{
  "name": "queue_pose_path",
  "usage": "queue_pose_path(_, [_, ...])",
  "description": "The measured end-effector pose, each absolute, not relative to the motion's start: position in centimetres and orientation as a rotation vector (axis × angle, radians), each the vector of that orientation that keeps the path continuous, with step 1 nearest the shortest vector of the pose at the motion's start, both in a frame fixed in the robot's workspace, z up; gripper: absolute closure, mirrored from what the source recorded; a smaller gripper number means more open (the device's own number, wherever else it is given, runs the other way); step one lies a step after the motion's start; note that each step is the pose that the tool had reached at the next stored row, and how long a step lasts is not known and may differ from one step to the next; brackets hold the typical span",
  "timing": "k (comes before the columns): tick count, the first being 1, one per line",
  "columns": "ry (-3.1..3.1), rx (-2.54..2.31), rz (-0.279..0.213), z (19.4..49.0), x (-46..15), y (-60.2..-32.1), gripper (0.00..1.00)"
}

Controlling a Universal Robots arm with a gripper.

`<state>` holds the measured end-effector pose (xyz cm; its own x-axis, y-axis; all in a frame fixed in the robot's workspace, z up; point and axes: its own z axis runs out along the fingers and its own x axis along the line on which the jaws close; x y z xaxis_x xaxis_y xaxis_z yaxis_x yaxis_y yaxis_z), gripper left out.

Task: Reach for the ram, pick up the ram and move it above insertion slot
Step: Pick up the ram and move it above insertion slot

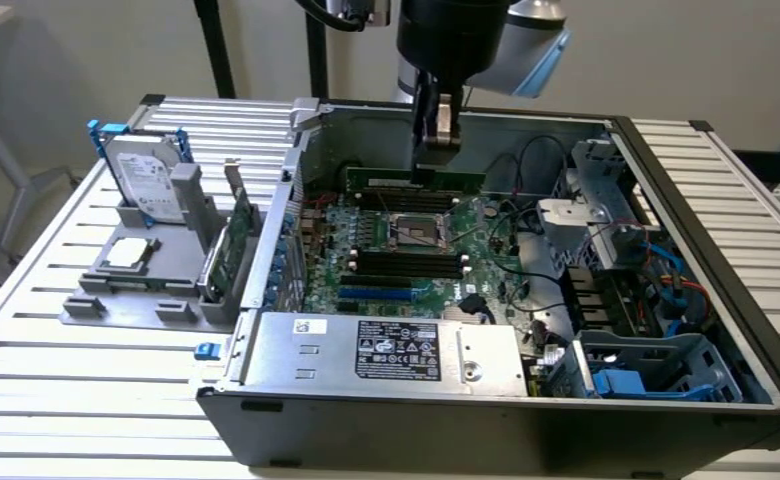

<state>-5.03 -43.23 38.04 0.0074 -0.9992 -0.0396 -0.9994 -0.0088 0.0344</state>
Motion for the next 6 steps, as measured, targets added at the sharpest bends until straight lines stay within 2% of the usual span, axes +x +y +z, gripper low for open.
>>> queue_pose_path(6, [2.210,-2.228,0.081,38.03,-5.03,-43.17,0.87])
